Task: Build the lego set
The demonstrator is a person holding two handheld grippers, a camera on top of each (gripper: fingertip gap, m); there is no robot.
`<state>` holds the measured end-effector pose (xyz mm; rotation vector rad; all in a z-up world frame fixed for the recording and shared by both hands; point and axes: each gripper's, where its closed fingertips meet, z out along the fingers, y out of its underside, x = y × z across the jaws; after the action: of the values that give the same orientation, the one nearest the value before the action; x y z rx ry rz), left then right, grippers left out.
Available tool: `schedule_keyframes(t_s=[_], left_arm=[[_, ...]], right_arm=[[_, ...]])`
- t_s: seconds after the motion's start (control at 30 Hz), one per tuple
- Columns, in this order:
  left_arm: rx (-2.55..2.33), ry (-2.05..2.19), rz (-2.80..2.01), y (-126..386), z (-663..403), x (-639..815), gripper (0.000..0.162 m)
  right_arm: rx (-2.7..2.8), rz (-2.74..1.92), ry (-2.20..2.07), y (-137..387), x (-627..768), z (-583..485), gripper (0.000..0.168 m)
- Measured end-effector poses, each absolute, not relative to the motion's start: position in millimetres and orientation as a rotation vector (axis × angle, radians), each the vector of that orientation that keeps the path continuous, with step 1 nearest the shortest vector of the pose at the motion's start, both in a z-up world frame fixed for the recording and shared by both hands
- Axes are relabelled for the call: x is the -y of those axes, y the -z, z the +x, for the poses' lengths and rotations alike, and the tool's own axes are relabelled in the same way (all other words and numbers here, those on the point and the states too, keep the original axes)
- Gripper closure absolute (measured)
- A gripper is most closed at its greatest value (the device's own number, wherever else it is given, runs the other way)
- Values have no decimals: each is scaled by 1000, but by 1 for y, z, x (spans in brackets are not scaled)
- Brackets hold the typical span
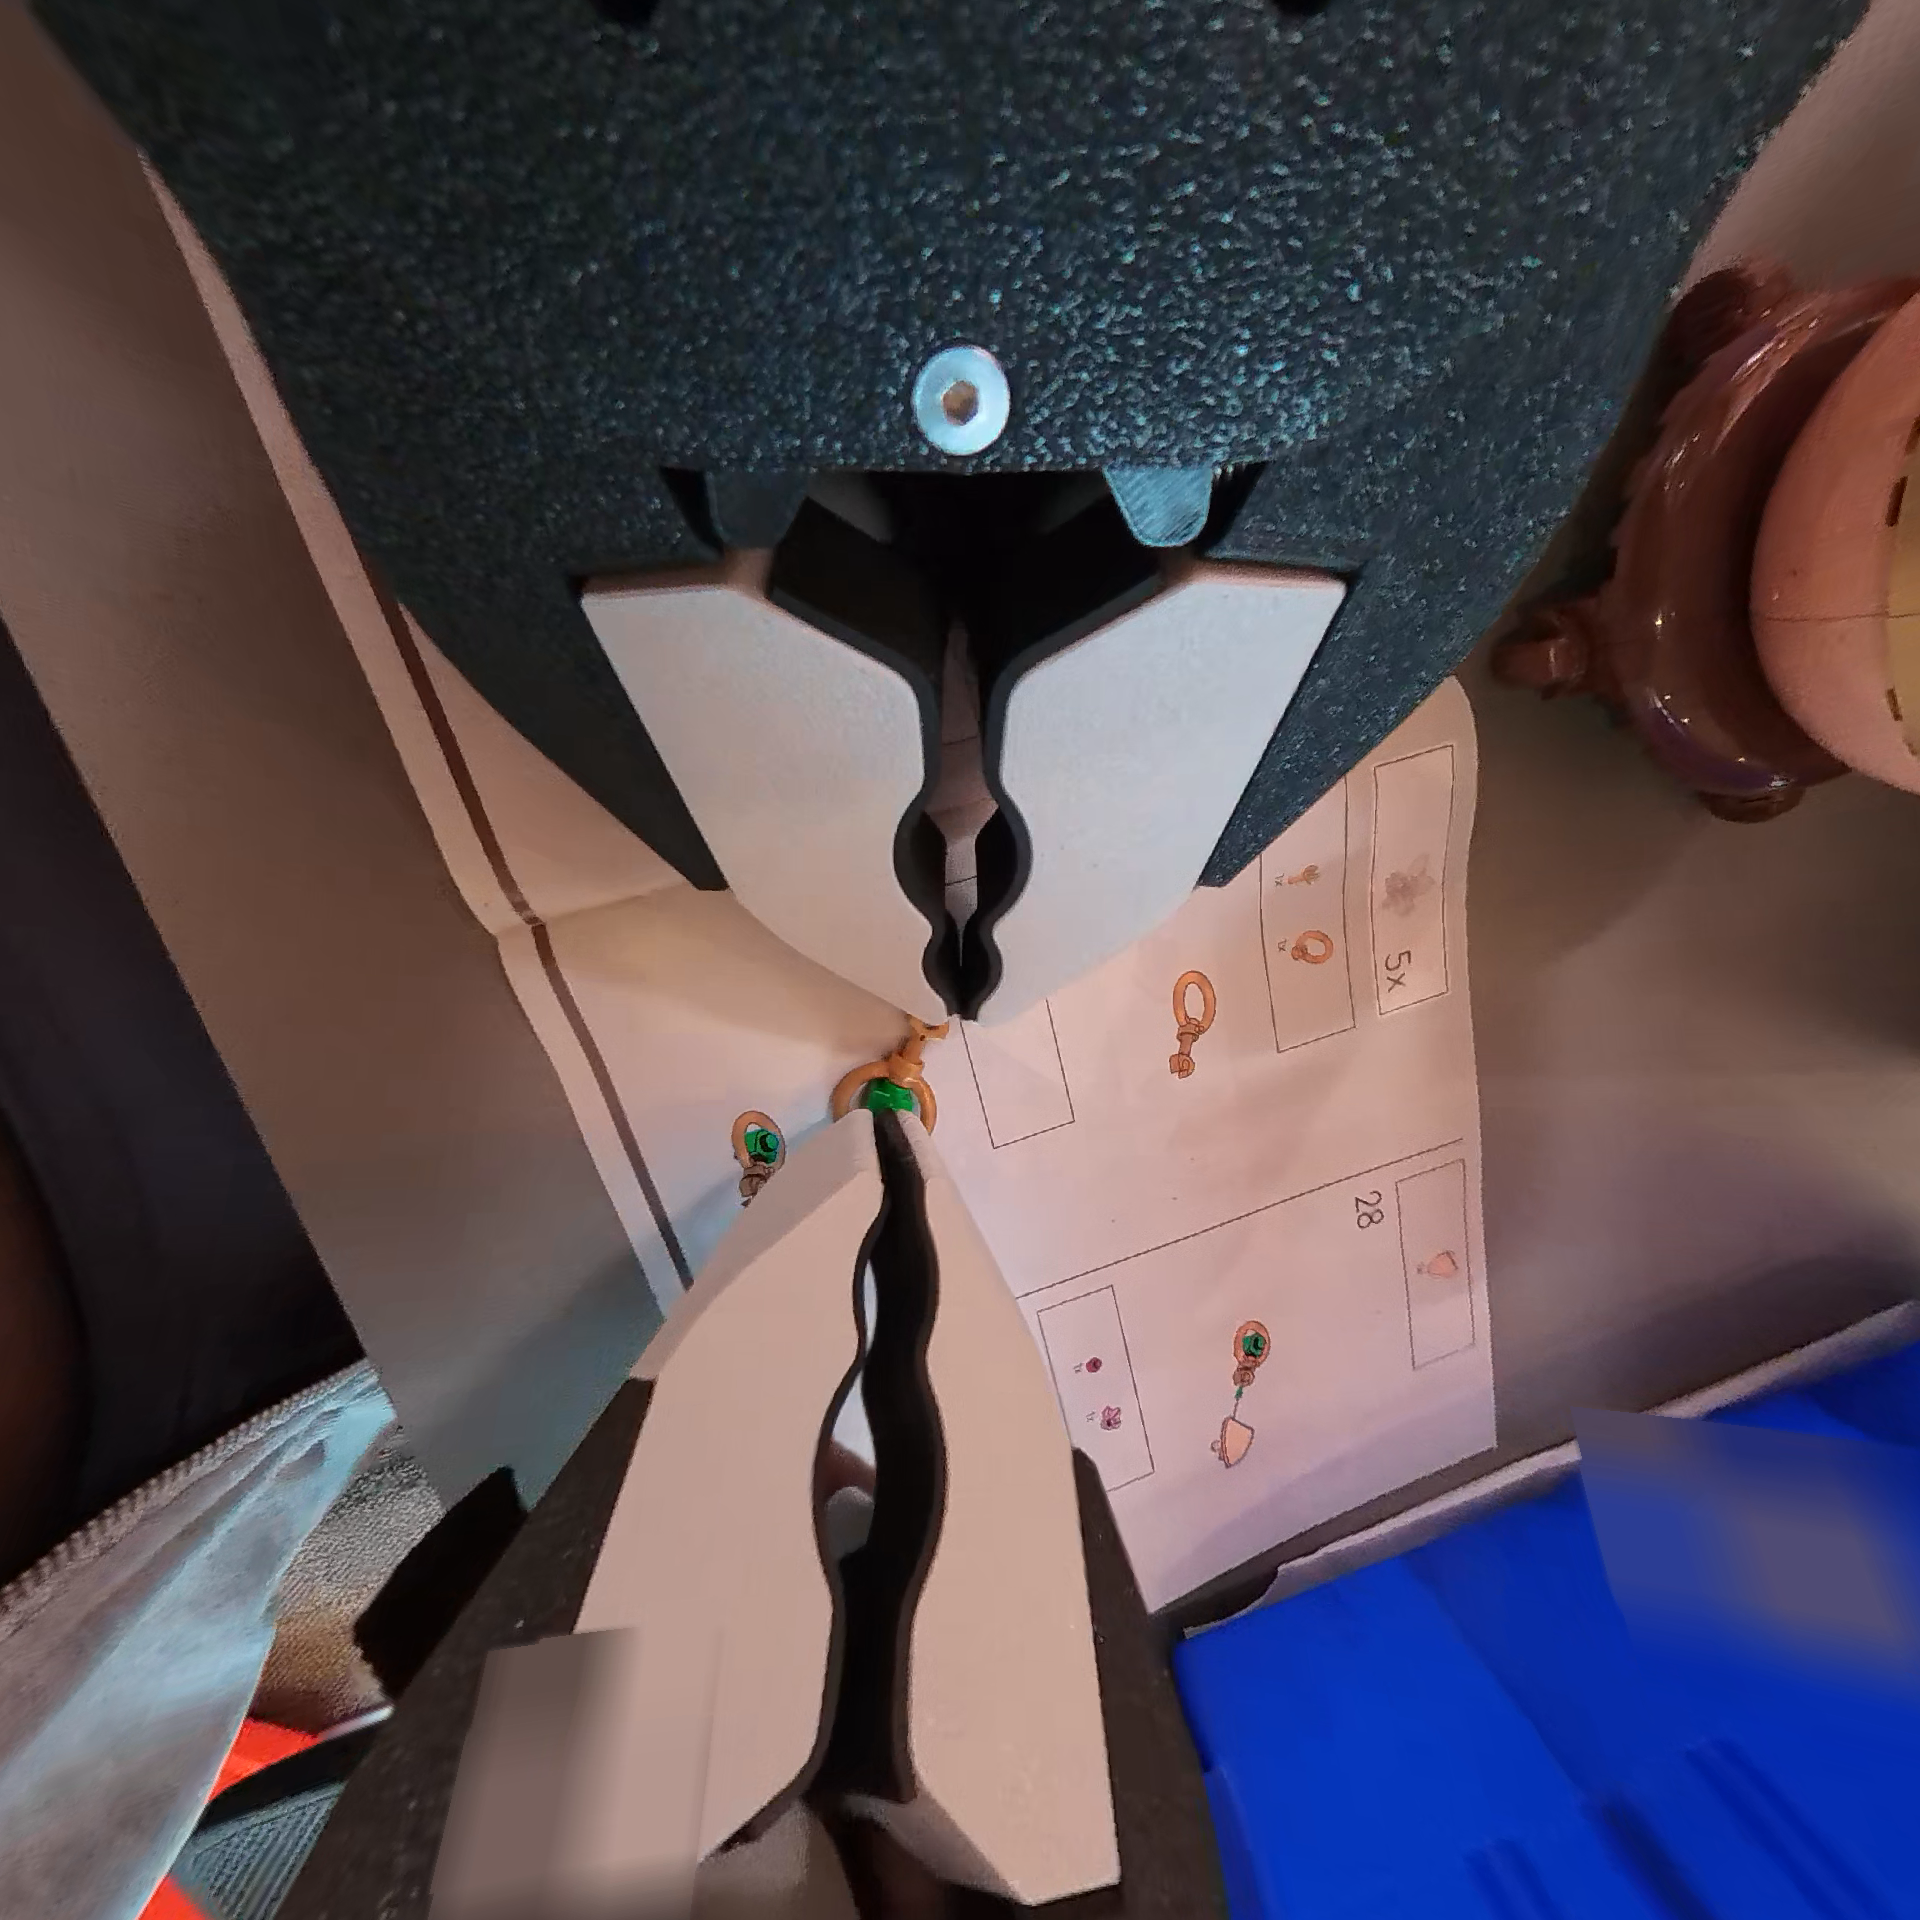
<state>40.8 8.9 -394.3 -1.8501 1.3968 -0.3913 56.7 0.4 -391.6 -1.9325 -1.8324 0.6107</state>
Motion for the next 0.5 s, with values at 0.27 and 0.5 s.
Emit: schedule_keyframes(t_s=[0.27, 0.5], left_arm=[[-1401, 400, -1848, 395, 41, -7, 162], [-1395, 487, -1887, 395, 41, -7, 162]], right_arm=[[1858, -1933, -529, 392, -1, 57, 168], [1951, -1928, -494, 392, -1, 57, 168]])
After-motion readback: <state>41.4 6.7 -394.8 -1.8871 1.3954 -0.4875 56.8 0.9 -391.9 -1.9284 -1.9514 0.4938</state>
